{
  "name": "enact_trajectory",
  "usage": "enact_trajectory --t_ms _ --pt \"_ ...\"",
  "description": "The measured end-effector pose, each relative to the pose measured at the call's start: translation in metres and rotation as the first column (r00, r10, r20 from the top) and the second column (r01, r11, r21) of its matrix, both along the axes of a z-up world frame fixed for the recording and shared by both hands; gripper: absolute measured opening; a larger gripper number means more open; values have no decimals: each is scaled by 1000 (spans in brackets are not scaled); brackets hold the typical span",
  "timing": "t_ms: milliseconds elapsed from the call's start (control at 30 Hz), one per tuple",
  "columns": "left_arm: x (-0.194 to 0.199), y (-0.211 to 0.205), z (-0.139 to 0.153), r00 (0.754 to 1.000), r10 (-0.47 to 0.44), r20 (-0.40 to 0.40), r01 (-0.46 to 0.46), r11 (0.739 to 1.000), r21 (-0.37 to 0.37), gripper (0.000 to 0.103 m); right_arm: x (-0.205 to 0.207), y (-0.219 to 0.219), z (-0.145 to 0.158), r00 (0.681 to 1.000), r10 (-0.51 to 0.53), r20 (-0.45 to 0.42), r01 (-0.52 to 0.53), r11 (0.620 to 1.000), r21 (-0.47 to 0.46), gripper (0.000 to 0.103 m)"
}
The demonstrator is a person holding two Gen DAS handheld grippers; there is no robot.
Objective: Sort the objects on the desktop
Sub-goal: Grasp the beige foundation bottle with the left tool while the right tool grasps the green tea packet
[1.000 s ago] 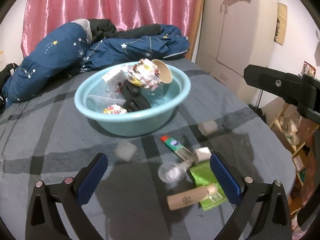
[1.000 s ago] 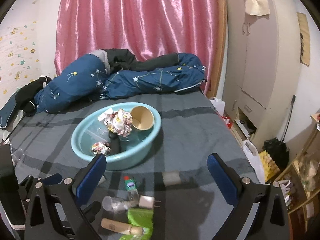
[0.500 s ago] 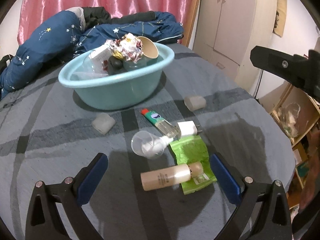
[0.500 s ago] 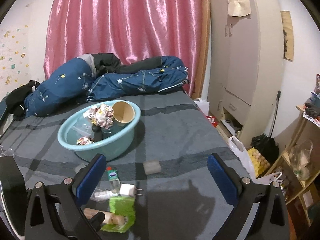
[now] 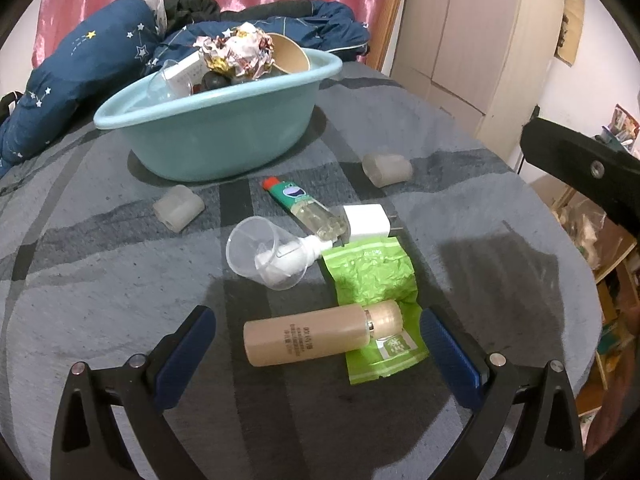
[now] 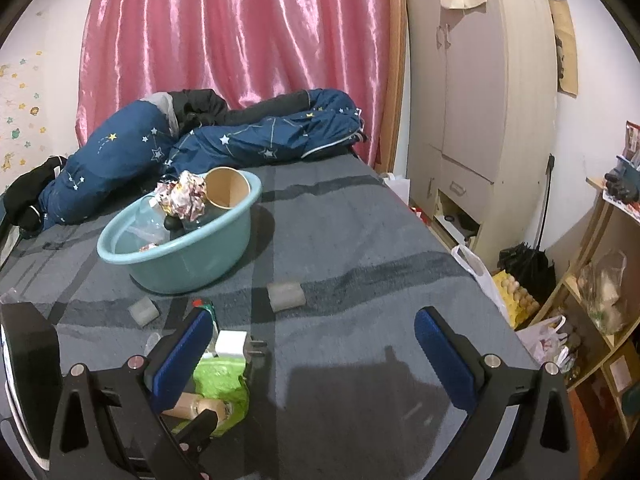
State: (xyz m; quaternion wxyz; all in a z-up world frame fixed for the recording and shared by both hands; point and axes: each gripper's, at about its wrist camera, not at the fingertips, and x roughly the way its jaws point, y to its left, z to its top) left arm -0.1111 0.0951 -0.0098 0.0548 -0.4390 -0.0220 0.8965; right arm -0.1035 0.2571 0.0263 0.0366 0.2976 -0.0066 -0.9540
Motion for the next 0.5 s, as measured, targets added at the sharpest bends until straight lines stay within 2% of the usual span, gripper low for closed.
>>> enact_trajectory --t_ms 500 --pt "-5 0 -12 999 15 35 -14 1000 -21 103 -3 1 -6 1000 0 9 0 1000 -2 103"
